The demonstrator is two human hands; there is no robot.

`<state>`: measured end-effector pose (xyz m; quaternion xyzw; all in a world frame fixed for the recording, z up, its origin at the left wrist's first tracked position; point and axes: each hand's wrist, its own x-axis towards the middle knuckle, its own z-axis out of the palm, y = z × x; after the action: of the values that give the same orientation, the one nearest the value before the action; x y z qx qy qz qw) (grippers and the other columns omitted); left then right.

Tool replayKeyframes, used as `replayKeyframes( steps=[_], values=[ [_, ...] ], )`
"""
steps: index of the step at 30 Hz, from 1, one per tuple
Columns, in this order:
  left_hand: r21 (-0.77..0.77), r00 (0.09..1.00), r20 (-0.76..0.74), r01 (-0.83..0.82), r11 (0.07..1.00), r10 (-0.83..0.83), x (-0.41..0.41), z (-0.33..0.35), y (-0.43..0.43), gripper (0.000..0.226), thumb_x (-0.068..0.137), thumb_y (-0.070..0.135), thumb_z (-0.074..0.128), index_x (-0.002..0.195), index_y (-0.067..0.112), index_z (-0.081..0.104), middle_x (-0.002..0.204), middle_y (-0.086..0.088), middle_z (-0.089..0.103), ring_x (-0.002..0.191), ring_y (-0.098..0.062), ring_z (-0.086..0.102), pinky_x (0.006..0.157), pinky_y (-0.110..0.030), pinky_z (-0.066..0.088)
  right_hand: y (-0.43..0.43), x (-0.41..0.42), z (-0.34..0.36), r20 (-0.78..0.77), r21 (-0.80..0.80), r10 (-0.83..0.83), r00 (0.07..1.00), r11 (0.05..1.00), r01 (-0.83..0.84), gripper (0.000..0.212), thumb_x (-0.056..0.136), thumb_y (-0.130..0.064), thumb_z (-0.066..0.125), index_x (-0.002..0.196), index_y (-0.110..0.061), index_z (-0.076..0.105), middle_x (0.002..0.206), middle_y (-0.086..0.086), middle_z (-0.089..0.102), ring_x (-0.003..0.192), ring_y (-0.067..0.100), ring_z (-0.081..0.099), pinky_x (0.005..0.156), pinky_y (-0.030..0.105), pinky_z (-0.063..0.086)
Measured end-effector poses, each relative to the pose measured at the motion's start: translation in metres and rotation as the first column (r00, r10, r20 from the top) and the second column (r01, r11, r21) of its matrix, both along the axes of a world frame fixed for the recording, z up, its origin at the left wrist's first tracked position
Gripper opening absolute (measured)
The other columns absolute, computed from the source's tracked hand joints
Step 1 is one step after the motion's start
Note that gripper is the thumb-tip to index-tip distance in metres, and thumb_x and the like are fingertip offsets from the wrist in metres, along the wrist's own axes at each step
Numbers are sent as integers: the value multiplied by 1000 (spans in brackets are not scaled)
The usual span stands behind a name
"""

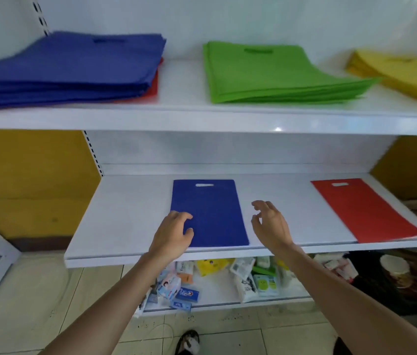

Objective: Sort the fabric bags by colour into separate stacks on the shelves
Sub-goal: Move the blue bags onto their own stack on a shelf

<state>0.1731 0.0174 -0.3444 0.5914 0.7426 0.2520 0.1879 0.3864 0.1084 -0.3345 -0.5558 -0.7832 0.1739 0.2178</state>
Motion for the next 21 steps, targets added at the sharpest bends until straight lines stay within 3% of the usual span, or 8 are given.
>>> replayKeyframes(
  steps=[7, 10, 15, 21],
  values=[
    [289, 982, -130, 167, 943, -134, 41, 143, -41, 28, 92, 17, 50, 118, 19, 58, 115, 6, 52, 99, -10, 55, 87, -26, 45, -54, 32, 147, -134, 327, 48, 990, 945, -2, 28, 88, -6, 51, 114, -7, 59, 109, 7, 64, 91, 24, 62, 69, 27, 44],
    [432, 976, -157, 206, 878, -151, 50, 206, -45, 25, 89, 14, 52, 112, 18, 61, 109, 7, 53, 92, -7, 53, 80, -22, 42, -63, 26, 203, -183, 422, 73, 980, 907, 11, 26, 86, -6, 53, 112, -7, 59, 104, 5, 64, 85, 23, 61, 68, 32, 45],
    [562, 990, -129, 123, 818, -60, 14, 279, -42, 25, 86, 9, 55, 109, 13, 63, 102, 3, 54, 85, -9, 52, 76, -21, 40, -54, -14, 267, -197, 536, 163, 967, 844, -33, 28, 84, -5, 55, 112, -6, 59, 102, 6, 64, 82, 26, 61, 65, 32, 45],
    [568, 987, -112, -35, 822, 120, -92, 291, -53, 24, 88, 11, 54, 111, 16, 62, 106, 6, 52, 91, -7, 53, 78, -20, 41, -27, -109, 293, -160, 558, 256, 953, 820, -126, 27, 89, -18, 55, 115, -10, 57, 106, 3, 62, 84, 23, 61, 66, 29, 42]
  ],
)
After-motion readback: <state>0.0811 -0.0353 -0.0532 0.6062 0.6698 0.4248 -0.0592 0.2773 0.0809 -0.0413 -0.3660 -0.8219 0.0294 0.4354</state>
